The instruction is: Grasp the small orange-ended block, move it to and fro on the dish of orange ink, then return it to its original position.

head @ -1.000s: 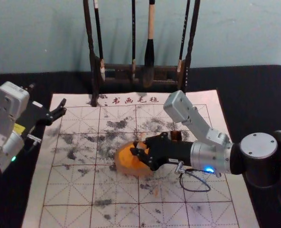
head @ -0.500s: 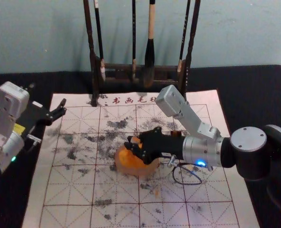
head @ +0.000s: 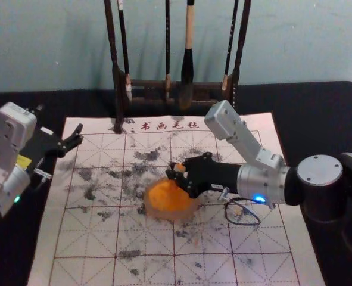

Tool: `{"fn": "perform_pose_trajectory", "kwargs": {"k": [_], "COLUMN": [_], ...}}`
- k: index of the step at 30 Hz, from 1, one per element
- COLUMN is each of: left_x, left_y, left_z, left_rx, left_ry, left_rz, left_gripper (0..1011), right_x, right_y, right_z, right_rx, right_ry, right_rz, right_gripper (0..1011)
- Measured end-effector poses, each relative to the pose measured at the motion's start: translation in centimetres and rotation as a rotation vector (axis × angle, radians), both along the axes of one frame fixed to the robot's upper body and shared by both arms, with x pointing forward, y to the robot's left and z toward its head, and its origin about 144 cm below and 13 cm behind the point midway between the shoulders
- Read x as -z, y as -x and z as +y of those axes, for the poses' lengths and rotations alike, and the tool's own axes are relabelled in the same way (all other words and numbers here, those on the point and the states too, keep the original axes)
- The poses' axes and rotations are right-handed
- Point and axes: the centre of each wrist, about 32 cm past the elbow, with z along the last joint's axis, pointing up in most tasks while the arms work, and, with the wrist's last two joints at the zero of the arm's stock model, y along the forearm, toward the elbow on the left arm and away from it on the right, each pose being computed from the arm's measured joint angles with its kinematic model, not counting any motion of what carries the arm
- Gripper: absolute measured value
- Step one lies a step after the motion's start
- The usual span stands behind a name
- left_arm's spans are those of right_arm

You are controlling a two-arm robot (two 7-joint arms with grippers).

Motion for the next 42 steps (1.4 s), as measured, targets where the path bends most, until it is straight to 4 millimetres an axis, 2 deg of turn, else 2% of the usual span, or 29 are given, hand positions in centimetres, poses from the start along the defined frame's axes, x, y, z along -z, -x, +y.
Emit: {"fn": "perform_pose_trajectory", "kwargs": {"k": [10,21,42], "left_x": [0.0,0.0,0.0], "left_y": [0.0,0.0,0.0], "left_z": [0.0,0.0,0.0], "left_rx": [0.0,0.0,0.0], "left_ry": [0.0,0.0,0.0], "left_rz": [0.0,0.0,0.0], "left_gripper": [1001,1001,1002], "right_x": [-0.1,0.1,0.2], "right_y": [1.3,2.2,0.7], "right_z": [-1.0,-0.9,1.2], "right_rx": [-0.01,-0.042,-0.064], "right_ry": [0.006,0.0,-0.014], "right_rz": [0.007,0.025,0.024], "right_gripper": [114,114,114]}}
